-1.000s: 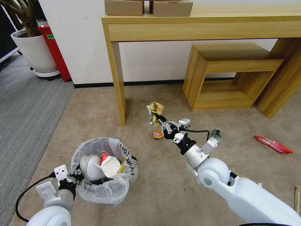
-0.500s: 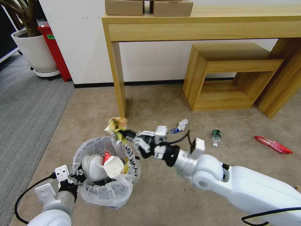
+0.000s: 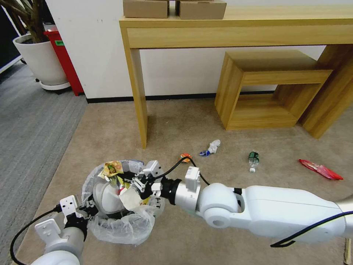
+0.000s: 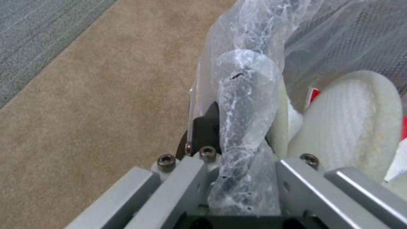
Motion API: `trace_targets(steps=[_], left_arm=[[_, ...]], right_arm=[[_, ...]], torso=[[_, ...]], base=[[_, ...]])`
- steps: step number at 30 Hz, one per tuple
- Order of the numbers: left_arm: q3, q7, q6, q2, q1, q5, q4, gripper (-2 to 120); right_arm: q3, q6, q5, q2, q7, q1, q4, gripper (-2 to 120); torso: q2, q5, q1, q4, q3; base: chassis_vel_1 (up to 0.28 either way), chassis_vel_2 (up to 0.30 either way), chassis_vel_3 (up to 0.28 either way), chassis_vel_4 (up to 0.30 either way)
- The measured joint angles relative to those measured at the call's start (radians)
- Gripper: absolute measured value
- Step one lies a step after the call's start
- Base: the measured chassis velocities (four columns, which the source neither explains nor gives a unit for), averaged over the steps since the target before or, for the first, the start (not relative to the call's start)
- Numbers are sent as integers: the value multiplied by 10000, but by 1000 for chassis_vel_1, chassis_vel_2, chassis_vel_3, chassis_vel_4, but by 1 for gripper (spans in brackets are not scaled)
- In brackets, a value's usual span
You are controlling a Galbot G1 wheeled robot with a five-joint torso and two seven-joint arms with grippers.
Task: Pick up the trash bin and place the garbage on the floor into it.
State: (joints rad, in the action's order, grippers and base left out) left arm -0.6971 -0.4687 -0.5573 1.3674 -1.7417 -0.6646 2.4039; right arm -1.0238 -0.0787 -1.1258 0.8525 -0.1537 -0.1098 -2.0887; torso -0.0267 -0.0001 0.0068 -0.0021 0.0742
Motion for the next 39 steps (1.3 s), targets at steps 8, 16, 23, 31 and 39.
trace_targets(steps=[8, 16, 23, 31, 39], left_arm=[[-66, 13, 63, 23, -105, 1, 90, 1], [-93, 60, 154, 106, -278, 87, 179, 1], [-41, 153, 207, 255, -380, 264, 210, 1], [3, 219, 272, 355, -493, 410, 255, 1], [31, 258, 304, 402, -543, 484, 265, 1]], right_arm=[[-433, 384, -26, 337, -689, 151, 426, 0], [-445, 709, 140, 519, -1175, -143, 941, 0], [-610, 877, 255, 760, -1491, -337, 1197, 0], [-813, 1120, 348, 1212, -1980, -365, 1587, 22], [-831, 1189, 336, 1521, -2167, -315, 1725, 50]], torso=[[0, 0, 0, -1, 0], [1, 1, 0, -3, 0], [1, 2, 0, -1, -1], [2, 1, -1, 0, -1], [2, 0, 0, -1, 0]], base=[[0, 0, 0, 0], [0, 0, 0, 0], [0, 0, 0, 0], [0, 0, 0, 0], [0, 0, 0, 0]])
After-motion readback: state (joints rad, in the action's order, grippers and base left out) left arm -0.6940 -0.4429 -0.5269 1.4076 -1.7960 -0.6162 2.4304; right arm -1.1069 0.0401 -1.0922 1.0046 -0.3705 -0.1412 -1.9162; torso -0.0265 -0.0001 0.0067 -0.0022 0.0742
